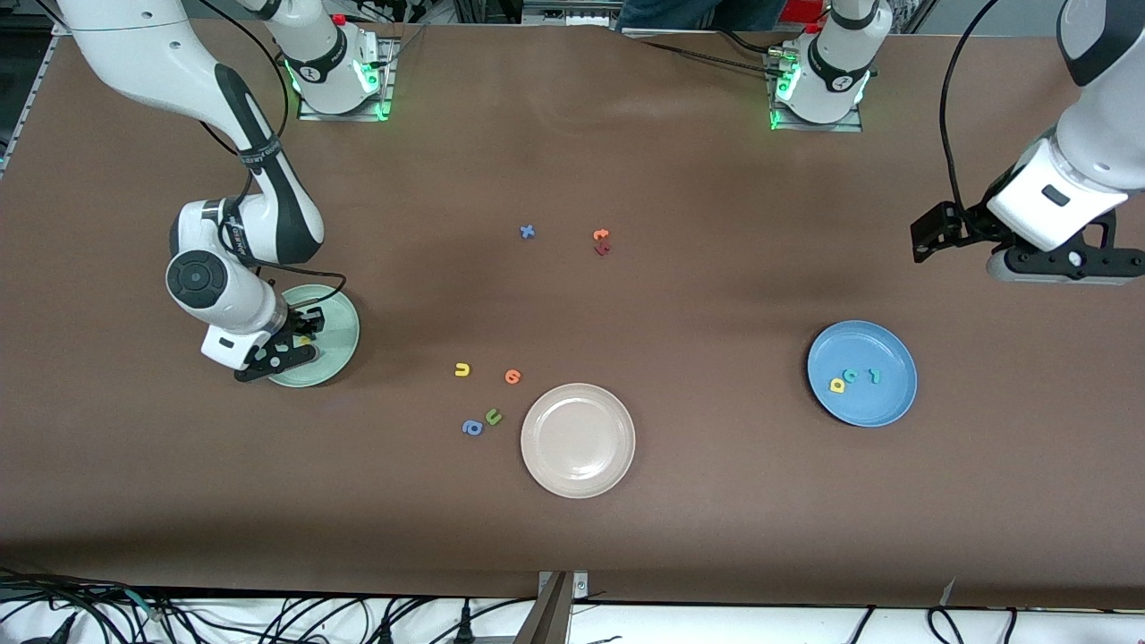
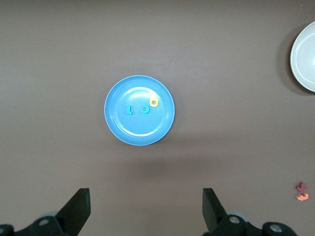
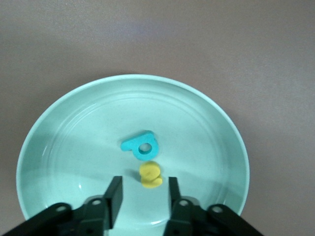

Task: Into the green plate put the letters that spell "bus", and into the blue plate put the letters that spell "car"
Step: 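Place the yellow 2 on the green plate while the left gripper withdraws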

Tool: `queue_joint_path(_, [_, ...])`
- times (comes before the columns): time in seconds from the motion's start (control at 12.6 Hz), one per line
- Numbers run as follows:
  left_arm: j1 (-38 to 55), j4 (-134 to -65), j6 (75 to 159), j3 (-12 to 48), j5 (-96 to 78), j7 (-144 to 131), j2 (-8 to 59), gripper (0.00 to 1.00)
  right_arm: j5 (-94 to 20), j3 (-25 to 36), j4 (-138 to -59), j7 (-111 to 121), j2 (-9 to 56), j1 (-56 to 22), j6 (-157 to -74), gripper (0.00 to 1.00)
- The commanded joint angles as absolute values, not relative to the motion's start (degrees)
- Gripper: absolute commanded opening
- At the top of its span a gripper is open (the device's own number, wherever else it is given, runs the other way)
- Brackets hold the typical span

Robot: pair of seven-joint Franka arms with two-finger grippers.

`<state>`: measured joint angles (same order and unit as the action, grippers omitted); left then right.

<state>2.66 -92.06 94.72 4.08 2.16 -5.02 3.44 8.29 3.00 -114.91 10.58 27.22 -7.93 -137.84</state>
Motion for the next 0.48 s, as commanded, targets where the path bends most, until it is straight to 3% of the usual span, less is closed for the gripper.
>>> queue_joint_path(0.0, [3.87, -91.32, 93.87, 3.16, 1.32, -4.92, 3.87, 1.00, 7.21, 2.81, -116.72, 9.33, 23.82, -7.82, -137.99, 1.00])
queue_joint_path(0.4, [-0.86, -94.30, 94.13, 7.20, 1.05, -4.57, 1.50, 1.00, 1.32, -2.55, -112.86, -11.11, 25.13, -12.81, -142.55, 1.00])
